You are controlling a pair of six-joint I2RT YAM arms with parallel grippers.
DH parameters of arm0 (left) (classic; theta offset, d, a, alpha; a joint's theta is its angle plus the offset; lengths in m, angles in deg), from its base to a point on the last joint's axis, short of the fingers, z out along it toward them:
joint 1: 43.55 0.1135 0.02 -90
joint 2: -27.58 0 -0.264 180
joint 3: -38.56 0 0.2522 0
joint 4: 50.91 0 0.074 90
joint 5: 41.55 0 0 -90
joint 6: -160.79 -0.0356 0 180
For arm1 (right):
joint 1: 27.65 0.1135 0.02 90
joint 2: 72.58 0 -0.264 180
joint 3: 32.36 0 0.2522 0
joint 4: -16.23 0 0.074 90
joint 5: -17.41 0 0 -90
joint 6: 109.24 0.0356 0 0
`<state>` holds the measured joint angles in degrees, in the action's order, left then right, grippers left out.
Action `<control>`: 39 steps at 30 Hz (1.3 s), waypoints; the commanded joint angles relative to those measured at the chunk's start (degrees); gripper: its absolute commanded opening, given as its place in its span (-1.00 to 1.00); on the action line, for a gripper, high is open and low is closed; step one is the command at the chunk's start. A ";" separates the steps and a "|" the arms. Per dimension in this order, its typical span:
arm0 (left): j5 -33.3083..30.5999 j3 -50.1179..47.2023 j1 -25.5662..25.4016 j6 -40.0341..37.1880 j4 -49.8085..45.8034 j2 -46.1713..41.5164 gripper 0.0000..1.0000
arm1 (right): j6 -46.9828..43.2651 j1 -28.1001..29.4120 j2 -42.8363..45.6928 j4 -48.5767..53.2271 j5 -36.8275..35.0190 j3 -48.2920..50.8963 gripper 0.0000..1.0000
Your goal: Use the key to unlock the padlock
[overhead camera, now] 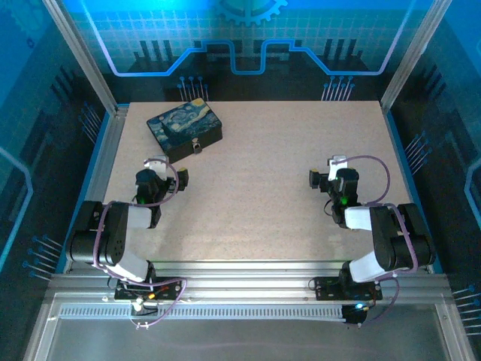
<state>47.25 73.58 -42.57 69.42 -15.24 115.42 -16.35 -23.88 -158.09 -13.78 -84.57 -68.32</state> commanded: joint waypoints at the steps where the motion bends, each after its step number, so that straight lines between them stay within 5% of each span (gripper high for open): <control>1: 1.69 1.25 0.17 1.45 1.49 0.59 0.98 | -0.68 0.72 -0.53 -1.93 -1.11 -1.18 1.00; 4: 0.84 2.44 0.87 2.64 -1.91 -1.00 0.98 | -0.48 0.83 0.06 -1.10 -1.95 -1.78 1.00; 8: -5.31 8.93 1.98 6.13 -18.96 -7.32 0.98 | -0.91 1.33 2.28 2.05 -2.42 -2.43 0.99; 13: -7.91 11.34 2.38 7.64 -23.15 -12.46 0.98 | 2.07 0.30 7.71 23.08 -4.13 -11.64 0.90; 16: -10.59 18.67 2.46 10.70 -35.30 -12.52 0.98 | 3.96 0.58 9.44 31.62 -1.31 -15.34 0.85; 25: -10.75 47.54 3.42 21.86 -65.20 3.38 0.98 | 8.63 8.57 11.07 48.28 2.06 -22.46 0.72; 39: -5.18 71.04 6.01 23.95 -72.26 26.52 0.85 | 12.48 21.33 9.61 52.09 2.08 -24.32 0.49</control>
<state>39.25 141.01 -37.31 92.52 -84.46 139.65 -5.27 -3.88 -147.86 36.50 -82.61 -90.83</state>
